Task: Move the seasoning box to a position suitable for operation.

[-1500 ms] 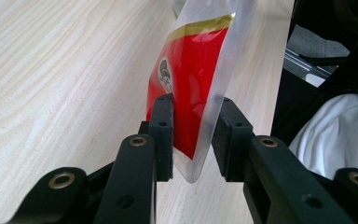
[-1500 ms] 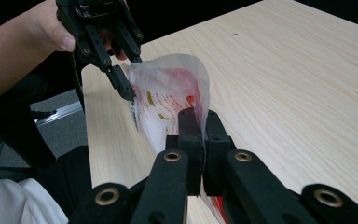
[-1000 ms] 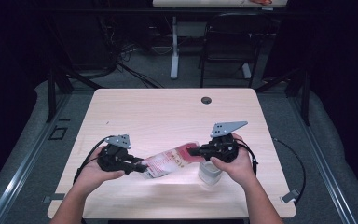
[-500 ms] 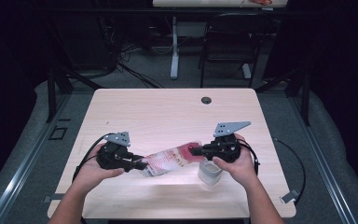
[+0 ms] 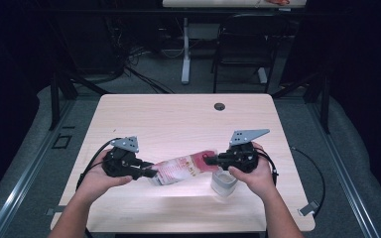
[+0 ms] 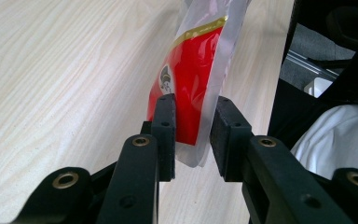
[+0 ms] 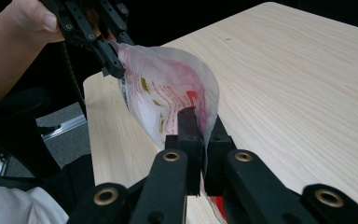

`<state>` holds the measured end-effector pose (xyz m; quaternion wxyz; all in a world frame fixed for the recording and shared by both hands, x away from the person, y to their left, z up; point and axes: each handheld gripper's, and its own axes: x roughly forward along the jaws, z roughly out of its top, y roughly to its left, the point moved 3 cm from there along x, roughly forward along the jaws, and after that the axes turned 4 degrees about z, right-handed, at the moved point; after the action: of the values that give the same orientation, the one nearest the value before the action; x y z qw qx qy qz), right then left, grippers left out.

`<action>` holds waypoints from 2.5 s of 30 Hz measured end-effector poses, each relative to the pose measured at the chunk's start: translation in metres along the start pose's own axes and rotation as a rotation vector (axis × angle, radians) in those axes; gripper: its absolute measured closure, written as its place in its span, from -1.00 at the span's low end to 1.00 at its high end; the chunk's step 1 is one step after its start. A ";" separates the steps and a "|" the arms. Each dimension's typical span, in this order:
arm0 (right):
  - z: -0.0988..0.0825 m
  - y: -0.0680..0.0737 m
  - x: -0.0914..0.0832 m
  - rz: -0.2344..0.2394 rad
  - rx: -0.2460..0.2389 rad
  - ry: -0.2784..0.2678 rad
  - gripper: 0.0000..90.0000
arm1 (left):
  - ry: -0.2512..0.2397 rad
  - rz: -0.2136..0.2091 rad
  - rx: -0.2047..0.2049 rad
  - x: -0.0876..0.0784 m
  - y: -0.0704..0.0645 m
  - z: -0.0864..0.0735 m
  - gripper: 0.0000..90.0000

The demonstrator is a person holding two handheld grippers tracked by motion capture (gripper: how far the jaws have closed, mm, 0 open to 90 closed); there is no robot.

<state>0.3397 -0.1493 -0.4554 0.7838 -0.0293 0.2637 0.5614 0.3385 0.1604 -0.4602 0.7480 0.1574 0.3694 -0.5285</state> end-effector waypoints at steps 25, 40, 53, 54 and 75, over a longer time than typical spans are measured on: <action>-0.001 -0.002 -0.007 -0.035 -0.005 0.011 0.97 | 0.006 0.018 0.029 -0.010 -0.003 0.021 0.64; -0.003 -0.003 -0.011 -0.048 -0.005 0.016 0.97 | 0.019 0.027 0.043 -0.014 -0.005 0.031 0.65; -0.003 -0.003 -0.012 -0.050 -0.001 0.012 0.97 | 0.047 0.040 0.068 -0.016 -0.007 0.038 0.65; -0.004 -0.003 -0.012 -0.050 -0.001 0.013 0.97 | 0.051 0.040 0.072 -0.016 -0.006 0.038 0.66; -0.004 -0.003 -0.014 -0.059 -0.008 0.017 0.88 | 0.076 0.038 0.078 -0.017 -0.006 0.045 0.66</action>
<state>0.3376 -0.1641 -0.4536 0.7976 -0.0452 0.2671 0.5389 0.3481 0.1412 -0.4163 0.7367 0.2134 0.3738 -0.5215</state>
